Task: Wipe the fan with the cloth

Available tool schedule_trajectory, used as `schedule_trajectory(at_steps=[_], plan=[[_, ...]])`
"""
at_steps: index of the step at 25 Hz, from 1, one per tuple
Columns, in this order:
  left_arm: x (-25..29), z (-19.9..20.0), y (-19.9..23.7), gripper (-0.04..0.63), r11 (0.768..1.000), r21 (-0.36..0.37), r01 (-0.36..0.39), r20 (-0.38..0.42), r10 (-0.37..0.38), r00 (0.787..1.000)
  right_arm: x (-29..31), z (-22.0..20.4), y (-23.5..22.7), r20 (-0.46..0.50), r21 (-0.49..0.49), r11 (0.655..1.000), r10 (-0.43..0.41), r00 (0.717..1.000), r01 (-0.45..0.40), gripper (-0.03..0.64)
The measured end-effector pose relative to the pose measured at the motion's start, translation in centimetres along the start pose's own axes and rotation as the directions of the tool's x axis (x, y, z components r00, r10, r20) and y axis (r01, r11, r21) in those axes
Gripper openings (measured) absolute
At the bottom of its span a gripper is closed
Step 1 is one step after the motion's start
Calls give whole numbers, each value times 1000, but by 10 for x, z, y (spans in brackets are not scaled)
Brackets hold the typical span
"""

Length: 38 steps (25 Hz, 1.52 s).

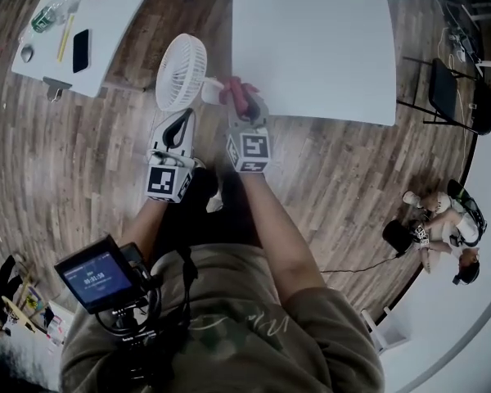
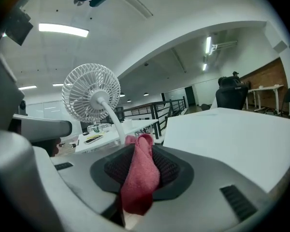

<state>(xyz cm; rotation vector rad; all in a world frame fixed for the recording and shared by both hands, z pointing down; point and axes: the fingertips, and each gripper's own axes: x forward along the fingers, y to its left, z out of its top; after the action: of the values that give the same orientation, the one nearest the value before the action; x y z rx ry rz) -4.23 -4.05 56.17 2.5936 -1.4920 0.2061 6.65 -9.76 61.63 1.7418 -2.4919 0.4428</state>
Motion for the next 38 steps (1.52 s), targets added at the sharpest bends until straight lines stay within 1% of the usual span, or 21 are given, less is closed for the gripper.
schedule_trajectory(at_steps=[2,5,7,9,13,14,16,18,23,26,30,34,38], plan=[[0,5,-10,20,1000,21,1,-1,-1,1000,-5,-5,2,-27,-7,1000,0,1000,0,137],[8,-1,-18,20,1000,5,-15,-46,15,999,-8,-7,4,-61,-40,999,3,998,-5,137],[19,3,-16,20,999,-1,-35,-28,35,999,-2,0,6,-52,-95,995,12,999,-17,137],[24,7,-20,20,999,8,-42,-5,42,999,-4,5,8,-38,-142,990,16,999,-21,137],[30,11,-22,20,996,41,-73,27,72,997,-8,6,5,-40,-170,985,27,999,-34,137],[33,11,-22,20,996,31,-82,27,81,996,-8,7,1,-44,-188,982,27,999,-35,137],[36,8,-20,20,996,-10,-87,19,87,996,-6,7,-2,-43,-207,978,17,999,-25,137],[35,6,-13,20,996,-38,-78,15,78,997,-1,2,3,-41,-200,980,7,999,-15,137],[23,2,-6,20,998,-35,-59,20,60,998,1,-10,12,-43,-194,981,0,999,-8,138],[22,-5,4,20,999,12,-47,59,47,997,2,-11,10,-32,-175,984,-19,999,13,137],[32,-7,5,20,999,41,-32,54,30,998,3,-12,5,-19,-144,989,-42,999,39,137],[29,-12,1,20,1000,9,-28,54,28,998,1,-23,10,-27,-125,991,-39,999,36,137],[33,-21,-5,20,1000,-14,-13,59,14,998,2,-24,10,7,-136,990,-37,999,38,138]])
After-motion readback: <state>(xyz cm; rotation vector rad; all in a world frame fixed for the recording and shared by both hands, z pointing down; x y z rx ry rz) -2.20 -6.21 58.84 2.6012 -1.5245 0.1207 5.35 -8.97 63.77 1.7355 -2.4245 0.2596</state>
